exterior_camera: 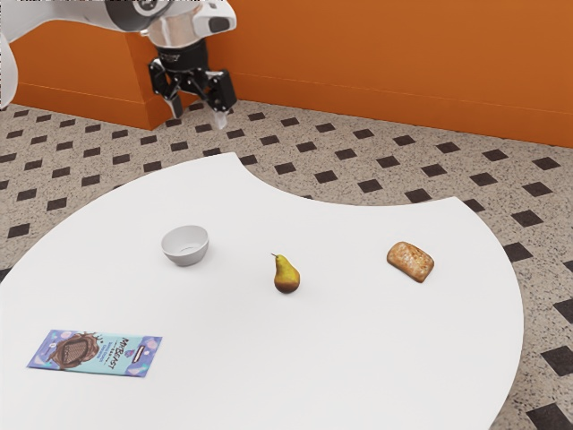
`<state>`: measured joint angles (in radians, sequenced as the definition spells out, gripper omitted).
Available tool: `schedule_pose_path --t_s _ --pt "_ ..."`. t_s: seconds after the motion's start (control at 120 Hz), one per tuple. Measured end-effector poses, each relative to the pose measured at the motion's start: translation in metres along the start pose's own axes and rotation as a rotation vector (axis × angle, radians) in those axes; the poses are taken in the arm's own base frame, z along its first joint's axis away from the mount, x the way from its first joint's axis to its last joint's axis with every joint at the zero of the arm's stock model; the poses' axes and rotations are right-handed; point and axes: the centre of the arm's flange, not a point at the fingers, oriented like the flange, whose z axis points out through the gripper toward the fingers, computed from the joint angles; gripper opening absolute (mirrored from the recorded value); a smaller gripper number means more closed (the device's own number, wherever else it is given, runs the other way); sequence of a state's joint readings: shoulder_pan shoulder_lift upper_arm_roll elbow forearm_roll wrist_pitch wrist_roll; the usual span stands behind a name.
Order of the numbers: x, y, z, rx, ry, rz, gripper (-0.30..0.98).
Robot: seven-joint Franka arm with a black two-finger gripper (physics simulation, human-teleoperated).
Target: Place the pear in the bowl.
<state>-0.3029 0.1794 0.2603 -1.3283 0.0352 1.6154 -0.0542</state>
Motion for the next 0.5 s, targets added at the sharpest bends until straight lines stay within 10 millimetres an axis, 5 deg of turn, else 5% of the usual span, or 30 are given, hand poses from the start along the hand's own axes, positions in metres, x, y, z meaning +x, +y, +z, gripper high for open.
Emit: schedule_pose_path --t_s 0.175,0.5 --pt "0.000 0.014 0.020 -0.003 -0.045 0.019 0.69" --pt "-0.027 0.036 0.164 -0.103 -0.290 -0.009 0.69"
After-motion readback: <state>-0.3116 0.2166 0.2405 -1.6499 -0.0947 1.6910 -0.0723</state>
